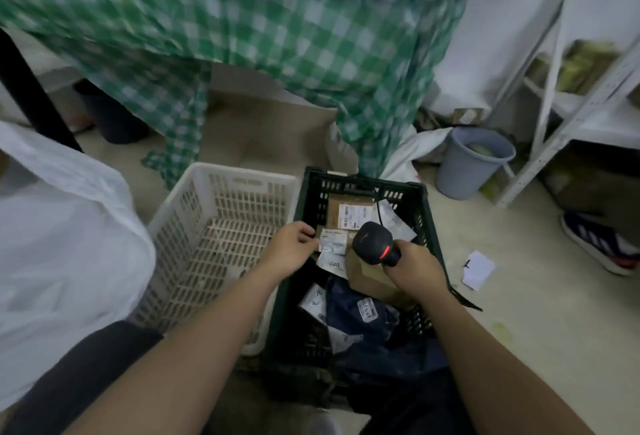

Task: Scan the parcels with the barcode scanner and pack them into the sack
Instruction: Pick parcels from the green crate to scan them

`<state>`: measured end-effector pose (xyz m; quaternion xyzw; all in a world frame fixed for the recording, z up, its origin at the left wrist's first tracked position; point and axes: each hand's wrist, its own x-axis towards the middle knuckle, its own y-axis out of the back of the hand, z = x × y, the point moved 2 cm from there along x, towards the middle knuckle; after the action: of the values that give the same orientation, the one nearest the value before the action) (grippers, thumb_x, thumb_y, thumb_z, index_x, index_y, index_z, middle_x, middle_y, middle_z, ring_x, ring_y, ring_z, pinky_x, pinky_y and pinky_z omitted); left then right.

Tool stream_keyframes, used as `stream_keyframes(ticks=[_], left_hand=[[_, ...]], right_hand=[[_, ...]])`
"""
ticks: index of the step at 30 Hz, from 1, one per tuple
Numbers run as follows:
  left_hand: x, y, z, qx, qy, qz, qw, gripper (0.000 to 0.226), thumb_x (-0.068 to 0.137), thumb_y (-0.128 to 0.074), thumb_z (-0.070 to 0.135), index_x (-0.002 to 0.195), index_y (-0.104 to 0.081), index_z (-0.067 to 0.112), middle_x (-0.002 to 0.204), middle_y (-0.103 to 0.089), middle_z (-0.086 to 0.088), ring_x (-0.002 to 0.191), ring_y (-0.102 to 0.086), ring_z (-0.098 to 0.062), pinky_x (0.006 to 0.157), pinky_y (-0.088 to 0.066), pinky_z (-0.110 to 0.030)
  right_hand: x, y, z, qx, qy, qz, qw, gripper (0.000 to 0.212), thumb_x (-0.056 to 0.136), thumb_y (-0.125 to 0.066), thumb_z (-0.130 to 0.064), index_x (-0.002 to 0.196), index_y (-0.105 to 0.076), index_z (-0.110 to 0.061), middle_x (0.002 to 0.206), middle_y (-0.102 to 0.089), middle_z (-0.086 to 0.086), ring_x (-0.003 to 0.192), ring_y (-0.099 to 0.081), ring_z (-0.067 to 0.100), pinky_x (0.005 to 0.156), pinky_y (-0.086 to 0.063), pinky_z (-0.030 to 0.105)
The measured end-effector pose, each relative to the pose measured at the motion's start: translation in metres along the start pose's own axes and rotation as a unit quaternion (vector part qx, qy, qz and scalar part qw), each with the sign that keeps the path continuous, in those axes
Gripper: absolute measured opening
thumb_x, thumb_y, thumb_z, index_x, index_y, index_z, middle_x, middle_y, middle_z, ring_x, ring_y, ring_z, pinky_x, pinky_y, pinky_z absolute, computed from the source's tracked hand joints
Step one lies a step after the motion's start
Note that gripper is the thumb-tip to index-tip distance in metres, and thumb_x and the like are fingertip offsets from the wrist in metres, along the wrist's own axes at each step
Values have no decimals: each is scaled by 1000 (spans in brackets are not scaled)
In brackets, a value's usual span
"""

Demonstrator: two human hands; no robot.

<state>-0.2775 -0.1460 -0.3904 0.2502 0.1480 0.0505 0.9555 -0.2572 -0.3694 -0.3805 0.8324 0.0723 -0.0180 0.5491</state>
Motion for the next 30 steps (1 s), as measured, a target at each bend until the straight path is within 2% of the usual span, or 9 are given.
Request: stream_keyframes(ticks=[4,8,12,18,21,23,25,27,30], left_hand=[[49,-51,-29,35,36,-28,998,32,95,-59,24,122,-57,9,122,-61,-8,109,-57,-23,83,-41,-24],[93,-99,-64,62,66,-50,995,38,96,-55,25,129,-53,6,129,-58,-13,115,-55,-27,84,-41,-25],[127,-137,-93,44,165,-40,985,52,98,-52,29,137,-38,-1,135,-50,-20,120,-52,-35,90,-44,-32],[155,-157,-112,-81,225,42,970,27,95,-58,17,111,-64,-4,113,-65,-20,102,-62,-35,84,-50,-38],[156,-150,-102,-107,202,73,971,8,90,-64,12,96,-67,7,104,-69,-15,94,-65,-30,82,-53,-34],[151,-140,-90,-118,164,73,977,8,87,-67,13,94,-67,9,98,-69,-9,87,-64,-24,77,-51,-29],[143,-124,-75,-122,123,65,983,13,86,-69,14,97,-68,7,89,-67,-4,84,-63,-22,80,-53,-32],[133,-99,-57,-119,85,53,988,3,87,-69,16,88,-67,15,82,-64,-1,84,-64,-23,84,-56,-40],[114,-54,-23,-94,17,43,994,7,89,-66,15,83,-63,18,77,-65,-2,77,-67,-21,74,-58,-39]], right_hand=[[38,-25,22,9,-13,0,1000,14,82,-61,-18,78,-47,-18,83,-63,11,87,-61,36,62,-36,30],[73,-51,29,-6,-22,-9,1000,10,84,-59,-20,89,-58,-12,92,-65,10,88,-62,33,63,-40,30],[94,-70,35,4,-33,-33,999,7,84,-58,-18,83,-53,-13,87,-63,8,85,-62,32,62,-42,30],[99,-83,53,32,-76,-45,996,12,79,-61,-21,79,-50,-14,84,-62,7,80,-60,31,63,-40,30],[100,-78,56,51,-84,-25,995,10,80,-61,-20,82,-55,-12,77,-58,3,77,-59,30,59,-37,28],[100,-71,53,74,-92,1,993,9,80,-61,-20,82,-56,-14,76,-59,2,76,-59,29,60,-38,28],[99,-61,47,106,-102,30,989,8,81,-63,-22,82,-55,-18,77,-61,2,74,-58,27,61,-38,28],[95,-47,36,162,-107,66,979,9,80,-63,-22,77,-54,-20,73,-60,-2,70,-56,22,59,-37,28],[87,-26,12,275,-107,116,948,19,81,-66,-20,68,-51,-21,65,-57,-4,62,-54,15,53,-35,26]])
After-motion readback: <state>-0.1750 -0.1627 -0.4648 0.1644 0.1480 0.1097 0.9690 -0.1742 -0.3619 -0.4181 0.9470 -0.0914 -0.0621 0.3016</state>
